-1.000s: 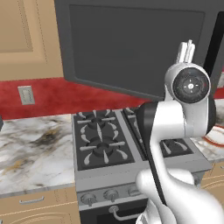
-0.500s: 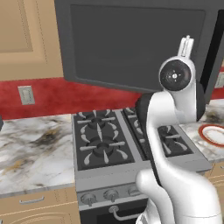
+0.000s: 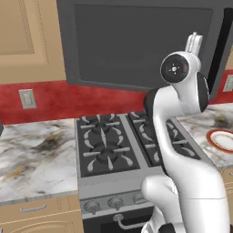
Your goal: Pick the kebab skewer from the counter and place it in the microwave. Then turn on the microwave.
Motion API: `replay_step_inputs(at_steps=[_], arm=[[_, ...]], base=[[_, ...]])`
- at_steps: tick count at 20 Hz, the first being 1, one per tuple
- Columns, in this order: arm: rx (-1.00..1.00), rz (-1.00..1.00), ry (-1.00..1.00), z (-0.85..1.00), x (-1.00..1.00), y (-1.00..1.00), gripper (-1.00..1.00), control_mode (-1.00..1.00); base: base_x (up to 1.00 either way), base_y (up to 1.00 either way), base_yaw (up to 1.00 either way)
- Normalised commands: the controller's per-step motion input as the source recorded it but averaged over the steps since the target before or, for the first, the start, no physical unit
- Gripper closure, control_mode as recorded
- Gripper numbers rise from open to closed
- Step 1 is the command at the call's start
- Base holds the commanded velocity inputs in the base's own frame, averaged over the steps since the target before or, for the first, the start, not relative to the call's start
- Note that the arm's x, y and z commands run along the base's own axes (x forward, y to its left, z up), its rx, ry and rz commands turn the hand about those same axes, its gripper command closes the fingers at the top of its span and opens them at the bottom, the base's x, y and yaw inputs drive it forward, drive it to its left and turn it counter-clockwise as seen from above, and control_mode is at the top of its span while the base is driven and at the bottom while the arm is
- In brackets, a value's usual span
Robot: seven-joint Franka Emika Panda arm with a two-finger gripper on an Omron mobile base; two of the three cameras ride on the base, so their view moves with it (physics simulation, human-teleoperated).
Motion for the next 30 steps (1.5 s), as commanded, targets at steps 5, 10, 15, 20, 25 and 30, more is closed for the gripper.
replay_step_inputs(at_steps=[5, 10, 15, 20, 25, 30], arm=[[0.00, 0.00, 0.00, 0.00, 0.41, -0.25, -1.00, -1.00], [0.00, 0.01, 0.02, 0.00, 0.43, -0.17, -1.00, -1.00], [0.00, 0.08, 0.02, 0.00, 0.46, -0.14, -1.00, -1.00], [0.00, 0.13, 0.02, 0.00, 0.45, -0.14, -1.00, -1.00], [0.00, 0.15, 0.05, 0.00, 0.46, -0.16, -1.00, -1.00], [0.00, 0.16, 0.07, 0.00, 0.42, -0.14, -1.00, -1.00]], base=[[0.00, 0.00, 0.00], [0.00, 0.00, 0.00], [0.00, 0.00, 0.00], [0.00, 0.00, 0.00], [0.00, 0.00, 0.00], [0.00, 0.00, 0.00]])
